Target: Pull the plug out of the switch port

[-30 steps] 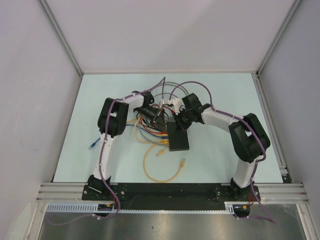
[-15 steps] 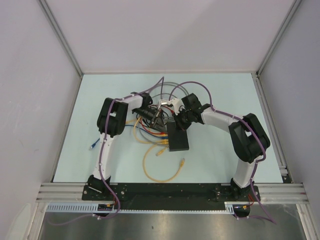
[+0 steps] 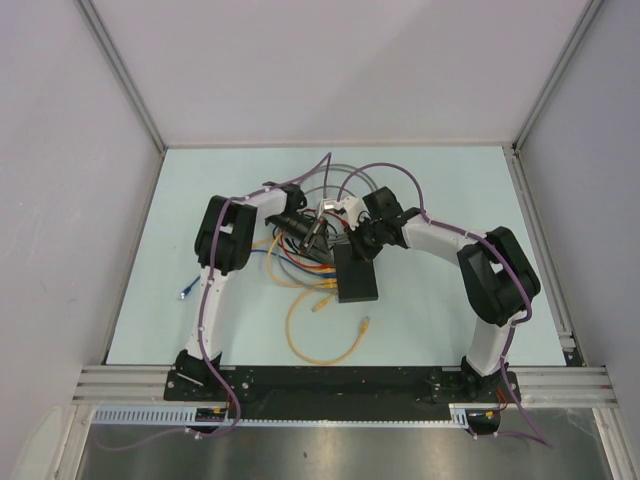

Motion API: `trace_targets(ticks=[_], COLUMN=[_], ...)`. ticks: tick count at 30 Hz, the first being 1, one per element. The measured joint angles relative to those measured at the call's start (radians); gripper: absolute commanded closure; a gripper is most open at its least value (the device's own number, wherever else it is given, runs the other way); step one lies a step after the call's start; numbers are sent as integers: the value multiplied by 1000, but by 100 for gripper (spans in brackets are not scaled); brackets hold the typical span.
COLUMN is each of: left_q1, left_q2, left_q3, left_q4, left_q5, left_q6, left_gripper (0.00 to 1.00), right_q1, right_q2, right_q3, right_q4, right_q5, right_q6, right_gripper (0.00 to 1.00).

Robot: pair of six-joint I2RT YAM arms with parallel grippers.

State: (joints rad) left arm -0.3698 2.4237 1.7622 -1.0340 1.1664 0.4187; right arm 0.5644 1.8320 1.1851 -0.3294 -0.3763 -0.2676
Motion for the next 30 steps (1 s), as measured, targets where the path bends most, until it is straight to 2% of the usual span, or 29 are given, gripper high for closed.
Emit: trace_targets(ticks=[9,17,26,30], left_q1=[7,11,15,18], left_q2=[0,1,-9,-36], left_q3=[-26,5,-3,24], left_q4=[16,-40,-23,10], left_q5=[33,-47,-54,-143], left_q6=[16,55,54,24], left_gripper=[100,100,100,100], right_q1=[3,3,4,5], right_q2=[0,0,0,0], right_q3=[1,1,1,1], right_q4=[-1,-2,-2,-1], right_q5=[0,2,3,5], right_q6=[-1,-7,-7,-8], right_gripper=[100,100,100,100])
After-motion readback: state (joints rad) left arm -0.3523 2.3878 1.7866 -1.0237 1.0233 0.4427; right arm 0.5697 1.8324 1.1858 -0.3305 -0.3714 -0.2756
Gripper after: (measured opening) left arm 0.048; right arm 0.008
